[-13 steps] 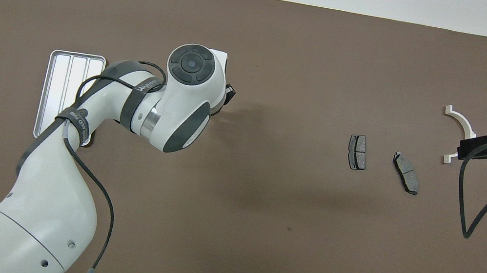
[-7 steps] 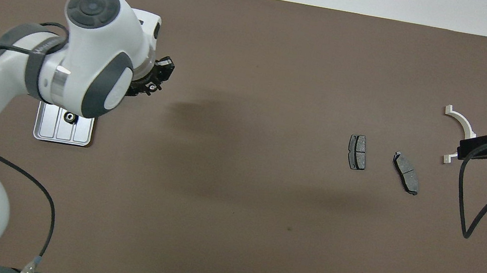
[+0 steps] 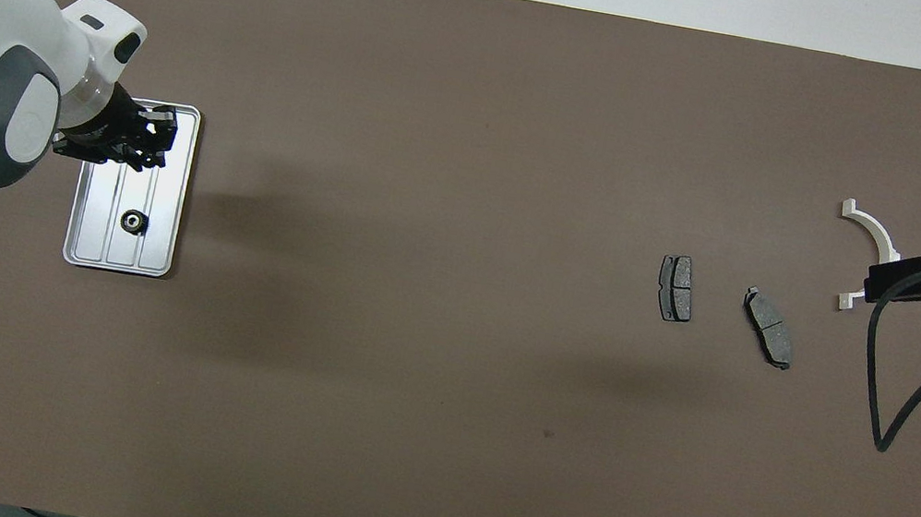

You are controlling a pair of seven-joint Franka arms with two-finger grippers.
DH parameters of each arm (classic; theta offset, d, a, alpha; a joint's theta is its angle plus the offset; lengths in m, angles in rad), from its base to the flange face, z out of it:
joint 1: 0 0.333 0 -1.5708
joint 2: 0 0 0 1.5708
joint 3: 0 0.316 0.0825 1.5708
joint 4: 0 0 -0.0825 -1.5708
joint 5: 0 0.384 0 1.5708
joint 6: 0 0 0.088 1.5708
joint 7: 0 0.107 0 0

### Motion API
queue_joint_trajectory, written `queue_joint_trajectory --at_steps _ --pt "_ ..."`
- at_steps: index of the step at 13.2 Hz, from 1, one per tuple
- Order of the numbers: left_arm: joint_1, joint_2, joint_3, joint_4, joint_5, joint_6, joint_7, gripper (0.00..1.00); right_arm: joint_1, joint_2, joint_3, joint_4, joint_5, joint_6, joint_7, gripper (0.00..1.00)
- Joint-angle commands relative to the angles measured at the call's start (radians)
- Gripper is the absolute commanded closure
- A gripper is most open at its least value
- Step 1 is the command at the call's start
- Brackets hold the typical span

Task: Pick bearing gear from pile to tray
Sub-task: 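Lower the bearing into the silver tray with the left gripper and release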

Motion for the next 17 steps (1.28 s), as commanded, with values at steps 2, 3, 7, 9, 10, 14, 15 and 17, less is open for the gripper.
queue_joint_trajectory --at_steps 2,3,7,9,10,14,15,17 --pt "0.046 -0.061 -0.005 -0.169 0.03 0.167 0.106 0.98 -0.008 -0.018 0.005 -0.015 0.02 -0.006 0.01 0.0" --pt "0.069 -0.052 -0.005 -0.171 0.033 0.175 0.145 0.98 -0.006 -0.018 0.005 -0.015 0.02 -0.006 0.01 0.0" --pt "0.103 -0.021 -0.006 -0.171 0.033 0.252 0.16 0.98 -0.005 -0.018 0.005 -0.015 0.02 -0.005 0.01 0.0" --pt "0.112 -0.012 -0.006 -0.168 0.033 0.292 0.16 0.98 -0.005 -0.018 0.005 -0.015 0.02 -0.005 0.01 0.0" --pt "0.121 -0.001 -0.006 -0.168 0.033 0.304 0.16 0.98 -0.003 -0.018 0.005 -0.015 0.02 -0.005 0.01 0.0" --pt "0.118 0.031 -0.006 -0.17 0.033 0.353 0.159 0.97 -0.003 -0.018 0.005 -0.015 0.02 -0.003 0.01 0.0" --pt "0.121 0.036 -0.006 -0.166 0.033 0.356 0.159 0.97 -0.003 -0.018 0.005 -0.017 0.02 -0.002 0.01 0.0" --pt "0.117 0.053 -0.006 -0.168 0.033 0.387 0.157 0.93 -0.003 -0.018 0.005 -0.017 0.02 -0.002 0.012 0.0"
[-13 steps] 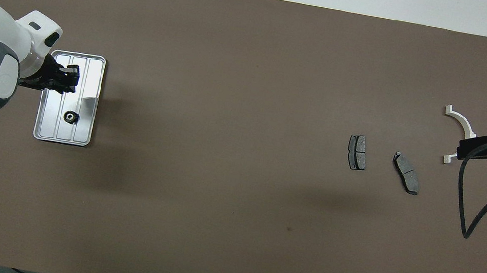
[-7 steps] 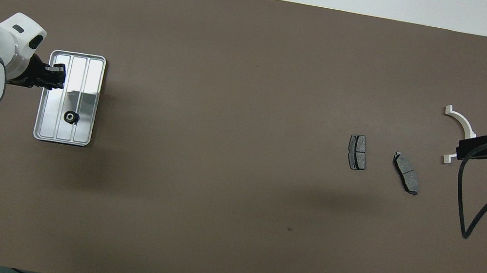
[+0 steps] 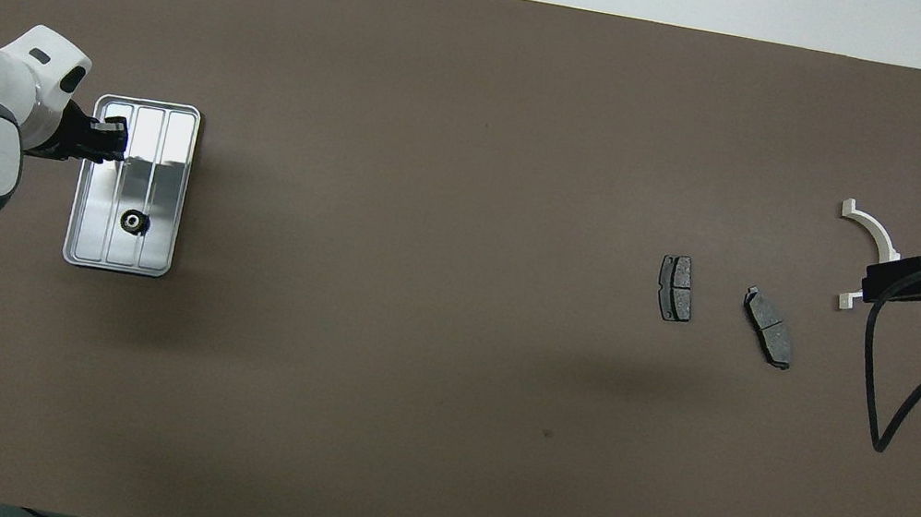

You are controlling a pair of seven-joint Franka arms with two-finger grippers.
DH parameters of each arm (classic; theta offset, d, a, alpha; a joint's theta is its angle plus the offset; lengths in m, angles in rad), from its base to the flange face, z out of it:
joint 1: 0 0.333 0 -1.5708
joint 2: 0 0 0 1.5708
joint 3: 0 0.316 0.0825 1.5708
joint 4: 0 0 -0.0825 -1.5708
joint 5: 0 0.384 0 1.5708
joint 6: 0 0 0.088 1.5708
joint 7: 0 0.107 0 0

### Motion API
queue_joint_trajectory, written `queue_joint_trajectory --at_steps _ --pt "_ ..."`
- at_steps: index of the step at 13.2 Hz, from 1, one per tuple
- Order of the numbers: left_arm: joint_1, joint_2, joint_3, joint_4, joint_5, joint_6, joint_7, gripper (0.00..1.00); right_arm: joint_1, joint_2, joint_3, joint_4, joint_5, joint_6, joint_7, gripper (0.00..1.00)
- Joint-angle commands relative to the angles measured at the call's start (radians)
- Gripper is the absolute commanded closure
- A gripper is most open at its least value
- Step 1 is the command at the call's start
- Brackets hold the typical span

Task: Pick bearing gear from pile to tray

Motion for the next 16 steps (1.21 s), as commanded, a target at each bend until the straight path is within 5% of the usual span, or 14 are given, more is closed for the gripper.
queue_joint_trajectory --at_steps 1,8,9,10,11,16 --pt "0.005 0.011 -0.005 -0.018 0.02 0.048 0.003 0.92 -0.004 -0.018 0.003 -0.017 0.02 -0.002 0.012 0.0" --pt "0.001 0.025 -0.007 -0.044 0.02 0.092 -0.003 0.81 -0.004 -0.018 0.003 -0.018 0.02 0.0 0.012 0.0" --pt "0.001 0.025 -0.007 -0.047 0.02 0.092 -0.003 0.74 -0.003 -0.018 0.005 -0.018 0.02 0.001 0.012 0.0" --pt "0.001 0.024 -0.007 -0.047 0.02 0.089 -0.004 0.44 -0.003 -0.018 0.005 -0.018 0.02 0.001 0.012 0.0" --pt "0.001 0.024 -0.007 -0.041 0.02 0.076 -0.003 0.0 -0.003 -0.018 0.005 -0.018 0.02 0.0 0.012 0.0" --pt "0.04 -0.068 -0.002 0.085 0.017 -0.186 0.005 0.0 -0.004 -0.018 0.006 -0.018 0.02 0.004 0.01 0.0"
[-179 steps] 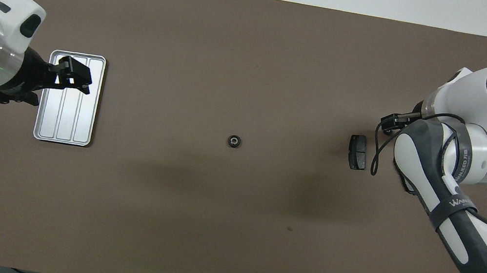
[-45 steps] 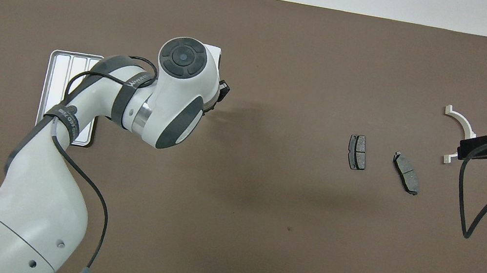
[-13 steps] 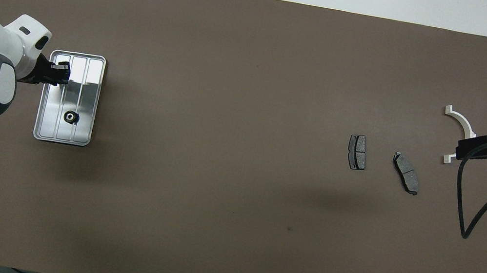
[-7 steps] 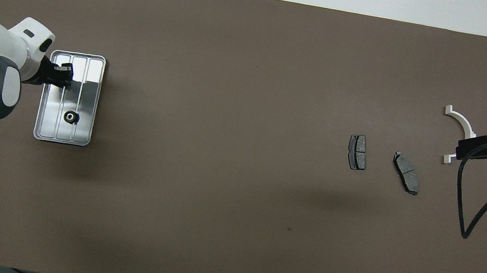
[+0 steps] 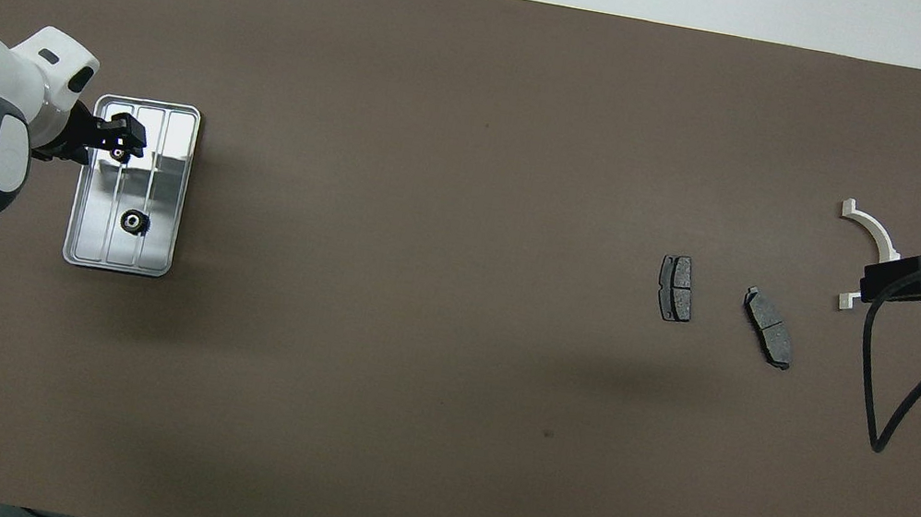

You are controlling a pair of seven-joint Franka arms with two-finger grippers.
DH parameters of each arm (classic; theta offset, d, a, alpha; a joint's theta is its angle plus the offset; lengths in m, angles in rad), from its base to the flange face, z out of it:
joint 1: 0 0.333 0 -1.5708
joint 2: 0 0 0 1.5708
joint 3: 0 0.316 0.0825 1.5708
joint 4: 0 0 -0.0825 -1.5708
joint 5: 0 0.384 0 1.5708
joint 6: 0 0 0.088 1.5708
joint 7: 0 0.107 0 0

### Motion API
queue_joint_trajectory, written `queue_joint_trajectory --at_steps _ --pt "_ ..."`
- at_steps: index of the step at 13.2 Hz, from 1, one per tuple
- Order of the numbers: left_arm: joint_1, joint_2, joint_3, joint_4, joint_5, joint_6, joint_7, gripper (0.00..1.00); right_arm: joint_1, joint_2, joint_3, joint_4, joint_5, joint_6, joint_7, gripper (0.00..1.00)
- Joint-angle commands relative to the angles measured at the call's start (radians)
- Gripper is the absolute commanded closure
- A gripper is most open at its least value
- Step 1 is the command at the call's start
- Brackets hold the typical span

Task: Pick bearing gear from pile to tray

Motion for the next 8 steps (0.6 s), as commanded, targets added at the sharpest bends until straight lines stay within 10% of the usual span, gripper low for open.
queue_joint_trajectory --at_steps 1,8 --pt "0.054 -0.106 -0.001 0.055 0.016 -0.171 0.007 0.0 -0.004 -0.018 0.004 -0.018 0.02 0.004 0.012 0.0" --pt "0.062 -0.405 0.017 0.069 0.018 -0.534 0.082 0.0 -0.004 -0.018 0.007 -0.017 0.02 0.004 0.012 0.0"
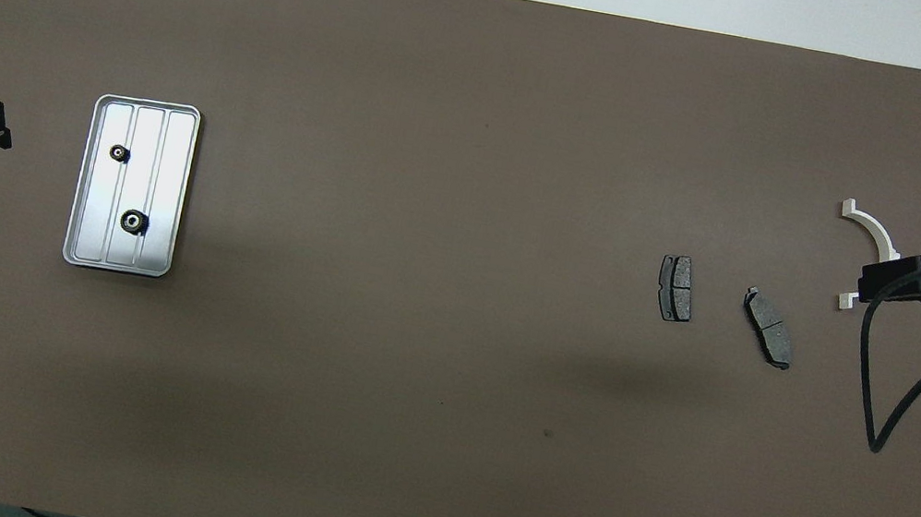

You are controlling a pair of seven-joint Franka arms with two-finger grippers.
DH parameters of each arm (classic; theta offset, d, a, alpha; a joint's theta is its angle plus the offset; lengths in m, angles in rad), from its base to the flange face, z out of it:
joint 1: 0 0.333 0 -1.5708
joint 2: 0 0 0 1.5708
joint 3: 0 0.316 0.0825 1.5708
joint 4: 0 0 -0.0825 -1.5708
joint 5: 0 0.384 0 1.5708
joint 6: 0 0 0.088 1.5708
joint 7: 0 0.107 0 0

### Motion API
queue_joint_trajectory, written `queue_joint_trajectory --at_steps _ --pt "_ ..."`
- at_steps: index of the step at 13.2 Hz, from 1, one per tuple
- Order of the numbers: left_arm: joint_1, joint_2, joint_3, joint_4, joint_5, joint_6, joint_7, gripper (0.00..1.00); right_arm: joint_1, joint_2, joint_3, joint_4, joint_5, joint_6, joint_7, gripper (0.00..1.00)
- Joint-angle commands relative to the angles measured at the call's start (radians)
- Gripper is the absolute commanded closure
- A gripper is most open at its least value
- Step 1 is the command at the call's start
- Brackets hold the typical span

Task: Pick bearing gear from pile to tray

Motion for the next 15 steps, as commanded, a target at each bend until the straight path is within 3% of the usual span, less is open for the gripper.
queue_joint_trajectory --at_steps 1,4,6,8,11,15 --pt "-0.007 -0.108 0.002 -0.019 0.017 -0.11 0.053 0.0 -0.004 -0.02 0.004 -0.017 0.019 0.004 0.012 0.0" --pt "-0.067 -0.116 0.004 -0.039 0.017 -0.104 0.053 0.0 -0.004 -0.018 0.004 -0.018 0.019 0.003 0.012 0.0" --pt "-0.07 -0.079 0.015 -0.005 0.019 -0.122 0.041 0.0 -0.004 -0.018 0.004 -0.017 0.019 0.004 0.012 0.0" --pt "-0.156 -0.076 0.105 -0.014 0.019 -0.07 0.052 0.0 -0.004 -0.018 0.004 -0.017 0.019 0.004 0.01 0.0" --pt "-0.162 -0.001 0.078 0.047 0.016 -0.069 0.053 0.0 -0.004 -0.018 0.004 -0.017 0.019 0.004 0.01 0.0" --pt "-0.145 -0.005 0.075 0.081 0.01 -0.093 0.053 0.0 -0.003 -0.018 0.004 -0.018 0.019 0.012 0.015 0.0"
